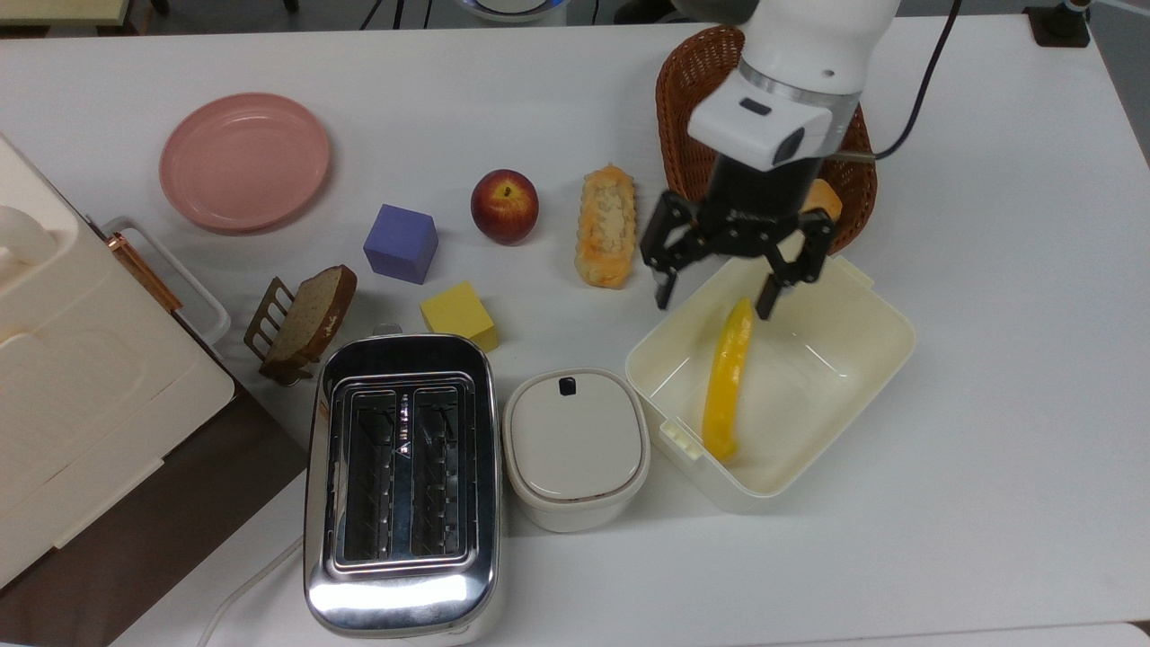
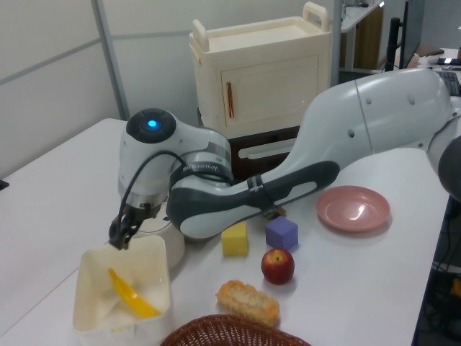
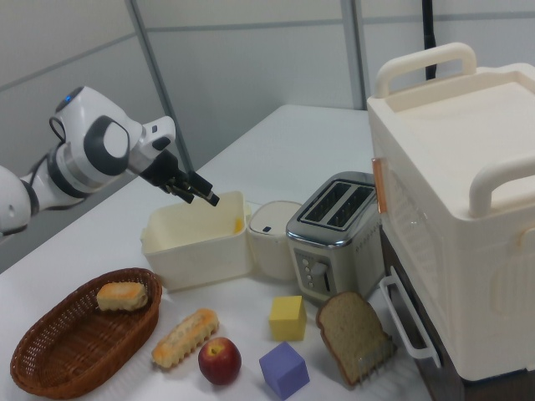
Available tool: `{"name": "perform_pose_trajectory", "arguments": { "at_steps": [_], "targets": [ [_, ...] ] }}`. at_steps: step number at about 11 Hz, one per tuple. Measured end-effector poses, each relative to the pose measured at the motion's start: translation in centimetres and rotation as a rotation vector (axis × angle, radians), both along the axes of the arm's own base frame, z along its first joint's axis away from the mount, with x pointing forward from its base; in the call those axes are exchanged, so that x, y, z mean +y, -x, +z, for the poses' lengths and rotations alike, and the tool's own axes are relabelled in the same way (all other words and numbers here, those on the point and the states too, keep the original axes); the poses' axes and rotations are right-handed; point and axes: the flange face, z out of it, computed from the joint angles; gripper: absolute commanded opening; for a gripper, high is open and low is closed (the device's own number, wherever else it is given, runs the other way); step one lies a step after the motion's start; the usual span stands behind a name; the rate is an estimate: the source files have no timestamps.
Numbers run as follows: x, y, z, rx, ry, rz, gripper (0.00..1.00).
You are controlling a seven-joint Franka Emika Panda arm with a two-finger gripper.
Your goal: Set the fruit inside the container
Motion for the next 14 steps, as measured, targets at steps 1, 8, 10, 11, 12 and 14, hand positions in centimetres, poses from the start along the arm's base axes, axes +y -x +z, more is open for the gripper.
{"name": "perform_pose_trajectory", "arguments": {
  "at_steps": [1, 8, 10, 11, 12, 14],
  "targets": [
    [-1.2, 0.9, 1.0, 0.053, 0.043, -0.047, 1.00],
    [-11.6, 11.8, 9.3, 0.486, 0.117, -0.320, 1.00],
    [-16.5, 12.6, 9.4, 0.553, 0.057, -0.332, 1.00],
    [-20.1, 12.8, 10.1, 0.581, -0.006, -0.318, 1.00],
    [-24.0, 13.4, 11.4, 0.592, -0.097, -0.296, 1.00],
    [-29.5, 15.3, 14.3, 0.566, -0.213, -0.266, 1.00]
  ]
}}
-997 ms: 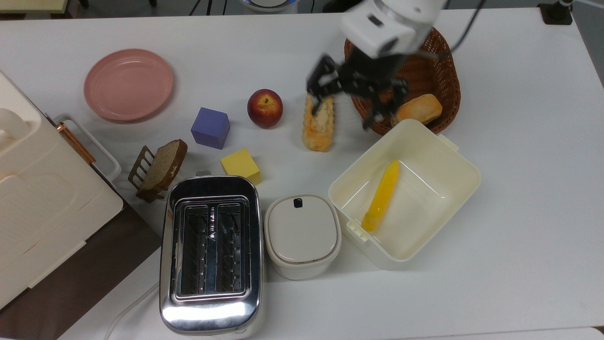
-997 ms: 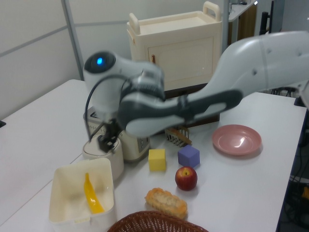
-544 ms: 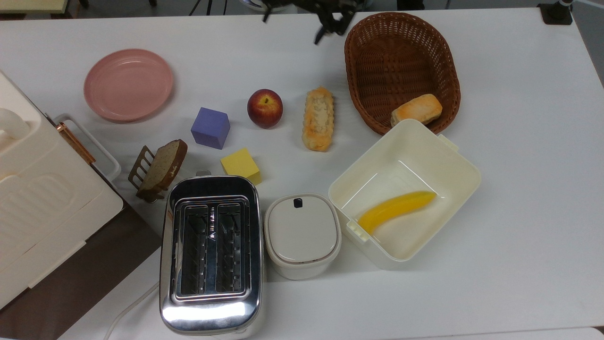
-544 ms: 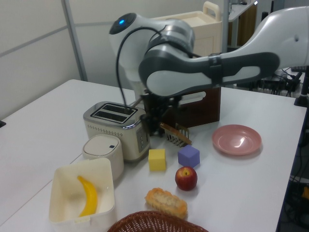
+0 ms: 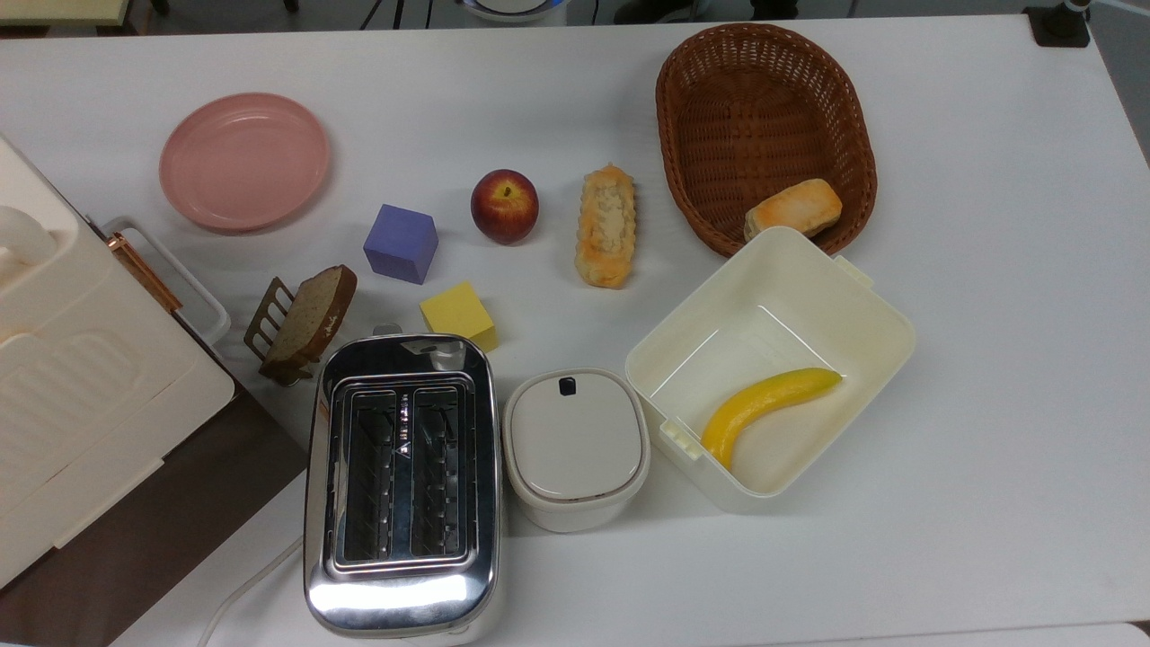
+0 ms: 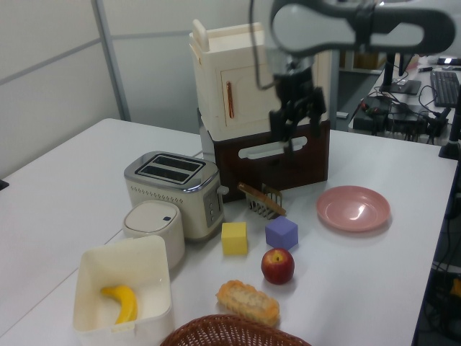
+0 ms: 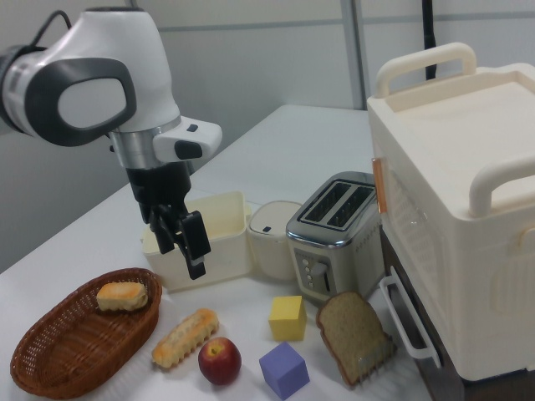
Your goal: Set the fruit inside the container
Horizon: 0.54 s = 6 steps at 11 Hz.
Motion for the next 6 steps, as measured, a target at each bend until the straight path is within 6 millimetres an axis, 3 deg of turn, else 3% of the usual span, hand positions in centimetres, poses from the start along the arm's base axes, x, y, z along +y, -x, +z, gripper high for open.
{"name": "perform_pose_trajectory", "arguments": {
  "at_steps": [2, 6],
  "targets": [
    [0.2, 0.7, 0.6, -0.008, -0.020, 0.012, 1.00],
    [1.8, 0.2, -0.8, 0.006, -0.048, 0.036, 1.00]
  ]
}}
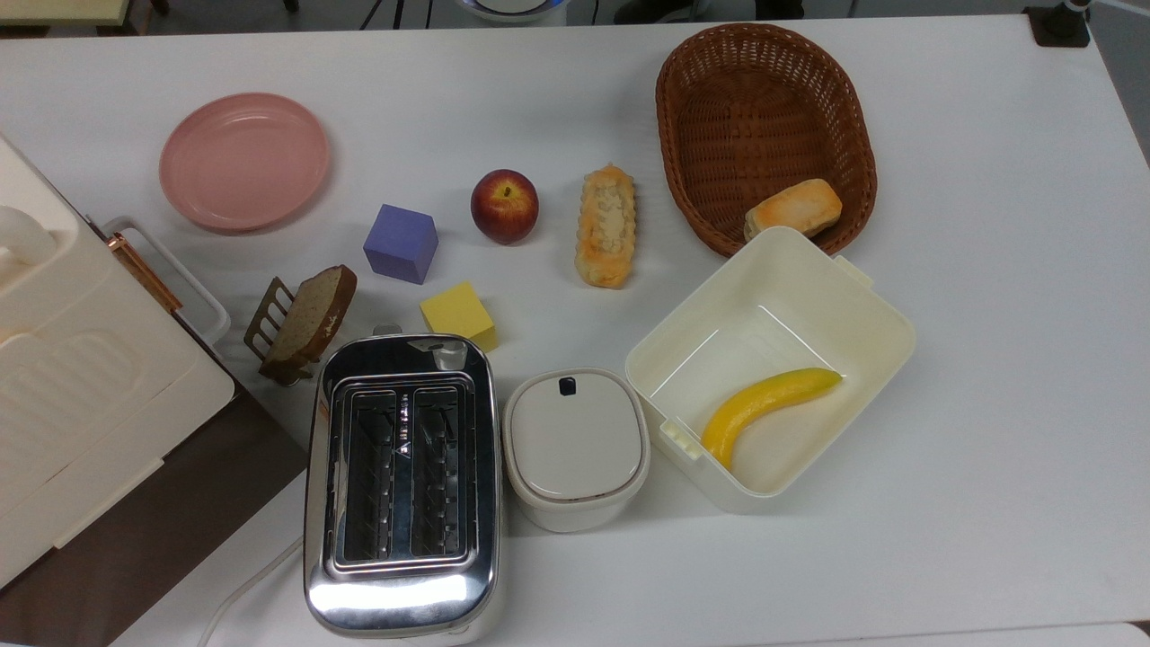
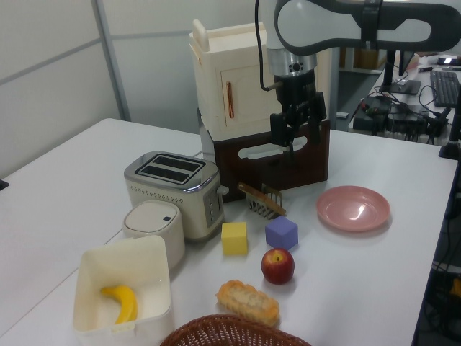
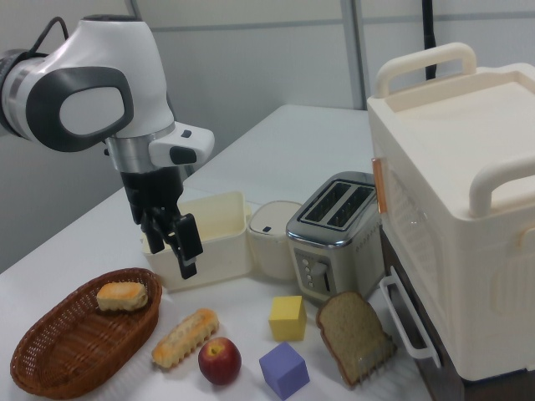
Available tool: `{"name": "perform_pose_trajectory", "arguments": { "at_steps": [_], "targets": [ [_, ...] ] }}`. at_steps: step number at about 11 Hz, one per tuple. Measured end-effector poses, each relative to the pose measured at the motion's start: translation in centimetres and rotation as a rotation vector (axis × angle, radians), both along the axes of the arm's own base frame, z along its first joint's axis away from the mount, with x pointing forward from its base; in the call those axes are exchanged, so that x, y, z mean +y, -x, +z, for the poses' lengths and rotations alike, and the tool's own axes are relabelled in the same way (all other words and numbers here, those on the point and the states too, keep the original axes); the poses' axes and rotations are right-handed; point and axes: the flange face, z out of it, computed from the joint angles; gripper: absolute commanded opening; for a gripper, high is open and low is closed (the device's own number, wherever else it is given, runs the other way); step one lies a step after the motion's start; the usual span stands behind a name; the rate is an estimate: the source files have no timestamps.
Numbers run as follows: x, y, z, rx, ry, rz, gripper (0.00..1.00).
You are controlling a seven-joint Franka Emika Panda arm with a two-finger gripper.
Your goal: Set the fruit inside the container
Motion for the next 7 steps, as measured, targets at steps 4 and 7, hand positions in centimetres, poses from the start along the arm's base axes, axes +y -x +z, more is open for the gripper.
{"name": "perform_pose_trajectory", "arguments": {
  "at_steps": [4, 7],
  "targets": [
    [-0.2, -1.8, -0.4, -0.088, 0.005, -0.003, 1.00],
    [-0.3, -2.2, -1.5, -0.092, 0.006, -0.005, 1.00]
  ]
}}
